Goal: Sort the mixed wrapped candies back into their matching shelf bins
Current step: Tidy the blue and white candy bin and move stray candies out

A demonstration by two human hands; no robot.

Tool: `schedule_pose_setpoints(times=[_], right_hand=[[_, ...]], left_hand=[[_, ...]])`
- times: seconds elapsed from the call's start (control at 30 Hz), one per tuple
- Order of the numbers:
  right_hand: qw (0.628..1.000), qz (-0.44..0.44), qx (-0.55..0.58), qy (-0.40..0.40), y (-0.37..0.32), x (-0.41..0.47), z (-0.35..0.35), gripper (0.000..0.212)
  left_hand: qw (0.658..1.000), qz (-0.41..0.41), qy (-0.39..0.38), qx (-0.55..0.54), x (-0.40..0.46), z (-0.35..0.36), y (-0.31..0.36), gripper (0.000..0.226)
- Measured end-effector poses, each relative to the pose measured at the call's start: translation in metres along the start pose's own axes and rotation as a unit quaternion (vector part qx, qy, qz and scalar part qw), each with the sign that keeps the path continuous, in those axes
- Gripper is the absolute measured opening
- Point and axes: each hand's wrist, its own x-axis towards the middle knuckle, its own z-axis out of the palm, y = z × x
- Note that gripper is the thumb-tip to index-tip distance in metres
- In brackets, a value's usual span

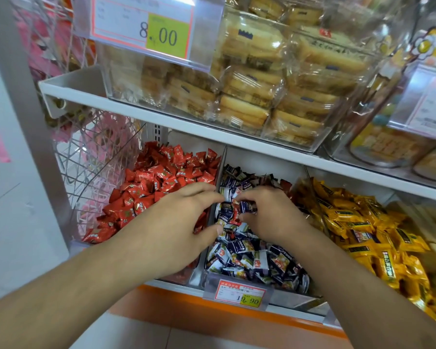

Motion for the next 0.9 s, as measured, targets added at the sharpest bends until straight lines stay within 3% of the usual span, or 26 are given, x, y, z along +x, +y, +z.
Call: schedule_pose_setpoints(times=[0.1, 0.23, 0.6, 0.83, 0.9], right_hand=[[1.0, -0.007, 0.011, -0.007, 0.005, 0.002, 0.0, 0.041], [0.999, -0.004, 0.002, 0.042, 0.007, 0.004, 0.001, 0.012], [0.987, 0.003, 0.111, 0.119, 0.003, -0.005, -0.028, 0.013], [0.967, -0.047, 0.245, 0.06, -0.023, -0.029, -0.053, 0.008], [0.957, -0.065, 0.281, 0.025, -0.03, -0.038, -0.058, 0.006]], left_hand=[[1.0, -0.003, -0.003, 0.0, 0.0, 0.0, -0.001, 0.057], [1.0, -0.003, -0.001, -0.001, 0.0, 0.001, -0.002, 0.057], [1.0, -0.007, 0.008, -0.015, 0.001, 0.0, -0.003, 0.054], [0.993, -0.043, 0.073, -0.086, 0.006, -0.009, 0.01, 0.054], [0.99, -0.048, 0.08, -0.105, 0.008, -0.01, 0.013, 0.043]])
